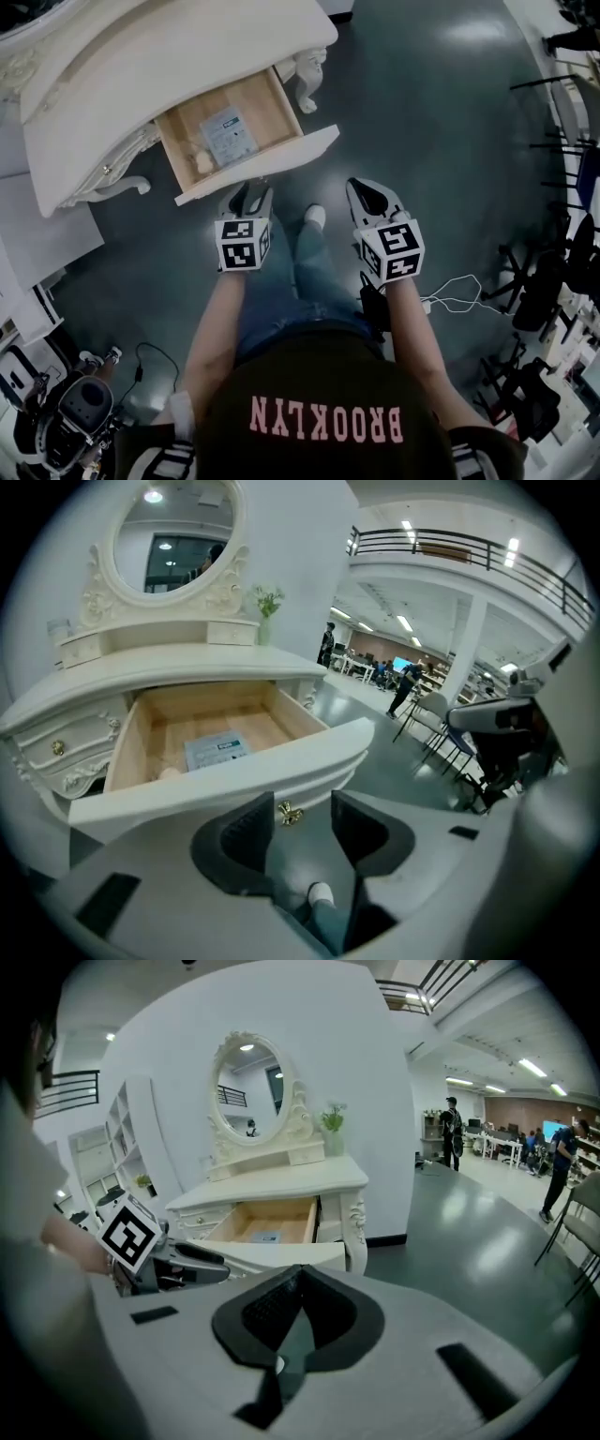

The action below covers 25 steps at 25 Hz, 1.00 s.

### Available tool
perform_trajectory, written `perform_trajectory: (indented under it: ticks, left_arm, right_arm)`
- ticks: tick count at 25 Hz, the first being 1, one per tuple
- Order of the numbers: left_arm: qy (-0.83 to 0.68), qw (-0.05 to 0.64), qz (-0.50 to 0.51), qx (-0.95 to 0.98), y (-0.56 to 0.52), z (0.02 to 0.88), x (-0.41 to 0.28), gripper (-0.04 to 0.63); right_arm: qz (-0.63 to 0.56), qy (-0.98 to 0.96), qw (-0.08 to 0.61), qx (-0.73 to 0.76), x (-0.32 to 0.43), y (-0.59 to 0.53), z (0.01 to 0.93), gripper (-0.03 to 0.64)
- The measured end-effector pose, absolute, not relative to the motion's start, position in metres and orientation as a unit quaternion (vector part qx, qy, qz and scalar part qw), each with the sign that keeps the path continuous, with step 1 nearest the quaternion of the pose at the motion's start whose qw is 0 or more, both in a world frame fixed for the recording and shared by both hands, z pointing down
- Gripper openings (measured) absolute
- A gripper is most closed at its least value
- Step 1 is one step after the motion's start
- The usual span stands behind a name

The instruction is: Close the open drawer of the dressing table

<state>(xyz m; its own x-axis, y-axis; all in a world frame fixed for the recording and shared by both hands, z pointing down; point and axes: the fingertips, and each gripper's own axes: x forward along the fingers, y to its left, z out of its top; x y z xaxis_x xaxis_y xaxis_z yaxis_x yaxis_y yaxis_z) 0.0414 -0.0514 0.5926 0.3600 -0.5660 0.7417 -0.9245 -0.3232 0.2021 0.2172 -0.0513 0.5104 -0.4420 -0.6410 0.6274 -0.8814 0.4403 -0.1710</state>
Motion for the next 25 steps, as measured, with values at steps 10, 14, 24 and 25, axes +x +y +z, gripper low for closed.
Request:
perform_trajectory:
  ticks: [10, 14, 24, 25]
  left_arm:
    - [-0.541, 0.34, 0.315, 0.702, -0.048, 0.639, 0.042, 0.176]
    - [-0.544, 0.332, 0.332, 0.695, -0.05, 0.653, 0.038, 0.144]
    - [-0.535, 0.32, 0.335, 0.707, -0.058, 0.655, 0.032, 0.089]
    - [-0.534, 0.32, 0.336, 0.707, -0.06, 0.655, 0.031, 0.089]
  right_arm:
    - [0.246, -0.82, 0.272, 0.439, 0.229, -0.048, 0.521, -0.009]
    - [0.245, -0.822, 0.275, 0.435, 0.228, -0.049, 0.521, -0.009]
    - [0.249, -0.822, 0.279, 0.43, 0.213, -0.048, 0.524, -0.009]
    - [0.249, -0.821, 0.279, 0.431, 0.211, -0.048, 0.524, -0.009]
